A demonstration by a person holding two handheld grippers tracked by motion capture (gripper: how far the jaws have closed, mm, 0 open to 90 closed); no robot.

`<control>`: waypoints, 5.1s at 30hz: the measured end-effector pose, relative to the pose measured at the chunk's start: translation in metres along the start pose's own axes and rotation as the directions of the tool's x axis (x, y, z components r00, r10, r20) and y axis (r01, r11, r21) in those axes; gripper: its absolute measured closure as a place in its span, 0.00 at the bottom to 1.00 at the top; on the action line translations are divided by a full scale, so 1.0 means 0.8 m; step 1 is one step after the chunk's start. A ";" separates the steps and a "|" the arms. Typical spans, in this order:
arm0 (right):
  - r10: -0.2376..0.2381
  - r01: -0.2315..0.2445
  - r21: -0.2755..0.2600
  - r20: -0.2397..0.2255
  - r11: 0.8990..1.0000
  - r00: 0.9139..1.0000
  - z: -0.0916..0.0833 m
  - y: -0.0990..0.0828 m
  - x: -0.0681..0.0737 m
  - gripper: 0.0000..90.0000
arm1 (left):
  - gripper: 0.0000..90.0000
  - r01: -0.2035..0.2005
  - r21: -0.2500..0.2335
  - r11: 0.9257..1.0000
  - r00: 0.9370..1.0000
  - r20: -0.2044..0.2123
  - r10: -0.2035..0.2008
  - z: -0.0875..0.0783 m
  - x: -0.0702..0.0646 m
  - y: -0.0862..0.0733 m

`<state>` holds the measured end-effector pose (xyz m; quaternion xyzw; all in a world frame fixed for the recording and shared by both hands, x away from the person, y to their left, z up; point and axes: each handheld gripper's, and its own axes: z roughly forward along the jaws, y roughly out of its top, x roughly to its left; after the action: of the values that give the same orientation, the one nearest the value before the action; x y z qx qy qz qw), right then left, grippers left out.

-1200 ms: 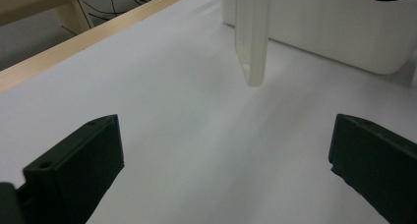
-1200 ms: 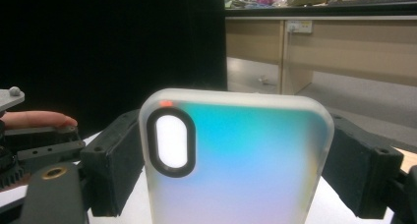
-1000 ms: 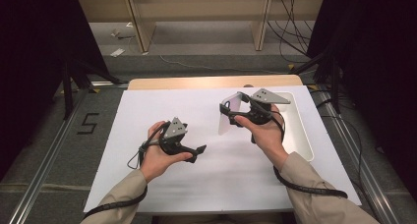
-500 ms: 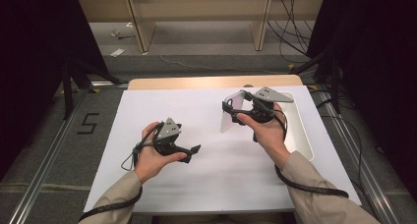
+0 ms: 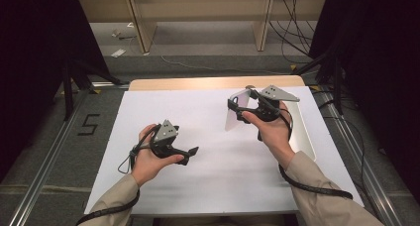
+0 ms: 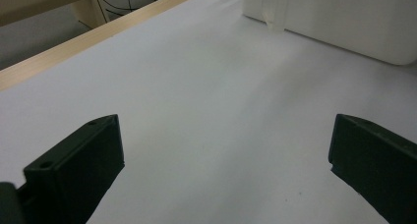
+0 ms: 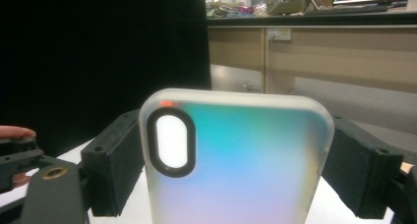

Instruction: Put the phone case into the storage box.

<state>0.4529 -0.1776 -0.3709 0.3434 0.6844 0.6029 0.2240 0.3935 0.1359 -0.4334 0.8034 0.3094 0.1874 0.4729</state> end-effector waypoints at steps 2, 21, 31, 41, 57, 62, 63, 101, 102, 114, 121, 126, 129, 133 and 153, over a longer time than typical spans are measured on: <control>0.001 -0.001 0.000 0.005 1.000 1.000 -0.001 0.001 -0.001 0.20 | 0.00 0.001 0.003 1.000 1.000 0.000 -0.001 -0.001 0.001 -0.001; 0.005 -0.005 -0.003 0.023 1.000 1.000 -0.004 0.004 -0.007 0.20 | 0.00 0.004 0.007 1.000 1.000 -0.011 -0.004 -0.007 0.004 -0.006; 0.006 -0.006 -0.008 0.034 1.000 0.999 -0.006 0.006 -0.010 0.20 | 0.01 0.009 0.011 1.000 1.000 -0.015 -0.009 -0.009 0.005 -0.008; 0.009 -0.009 -0.013 0.044 1.000 0.999 -0.008 0.008 -0.013 0.20 | 0.01 0.013 0.009 1.000 1.000 -0.019 -0.013 -0.011 0.007 -0.010; 0.009 -0.006 -0.032 0.080 0.999 0.997 -0.018 0.019 -0.023 0.20 | 0.01 0.015 0.007 1.000 1.000 -0.022 -0.014 -0.011 0.007 -0.011; 0.009 -0.006 -0.032 0.092 0.999 0.996 -0.020 0.020 -0.027 0.20 | 0.02 0.014 0.007 1.000 1.000 -0.021 -0.014 -0.011 0.007 -0.011; 0.008 -0.005 -0.033 0.096 0.999 0.995 -0.021 0.020 -0.028 0.20 | 0.02 0.014 0.008 1.000 1.000 -0.021 -0.013 -0.011 0.007 -0.011; 0.034 -0.020 -0.076 0.183 0.997 0.983 -0.044 0.037 -0.058 0.20 | 0.03 0.010 0.014 1.000 0.999 -0.041 -0.010 -0.012 0.018 -0.017; 0.037 -0.024 -0.073 0.184 0.997 0.982 -0.044 0.037 -0.059 0.20 | 0.03 0.010 0.016 1.000 0.999 -0.040 -0.009 -0.012 0.018 -0.017; 0.045 -0.028 -0.087 0.204 0.996 0.978 -0.049 0.039 -0.067 0.20 | 0.03 0.007 0.021 1.000 0.999 -0.038 -0.006 -0.011 0.016 -0.018; 0.049 -0.031 -0.088 0.210 0.996 0.977 -0.051 0.040 -0.070 0.20 | 0.04 0.006 0.022 1.000 0.999 -0.037 -0.005 -0.010 0.016 -0.019; 0.047 -0.028 -0.091 0.215 0.996 0.975 -0.052 0.041 -0.070 0.20 | 0.04 0.008 0.022 1.000 0.999 -0.039 -0.007 -0.010 0.016 -0.019; 0.045 -0.026 -0.089 0.220 0.996 0.974 -0.053 0.041 -0.072 0.20 | 0.04 0.008 0.023 1.000 0.999 -0.040 -0.007 -0.010 0.017 -0.019; 0.048 -0.029 -0.088 0.227 0.996 0.973 -0.054 0.041 -0.074 0.20 | 0.04 0.009 0.023 1.000 0.999 -0.040 -0.008 -0.010 0.016 -0.019; 0.061 -0.035 -0.099 0.271 0.994 0.961 -0.063 0.045 -0.085 0.20 | 0.05 0.006 0.024 1.000 0.999 -0.043 -0.005 -0.010 0.016 -0.020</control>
<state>0.4689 -0.2608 -0.3339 0.4290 0.6093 0.5864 0.3174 0.3935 0.1555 -0.4436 0.8039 0.3241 0.1996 0.4569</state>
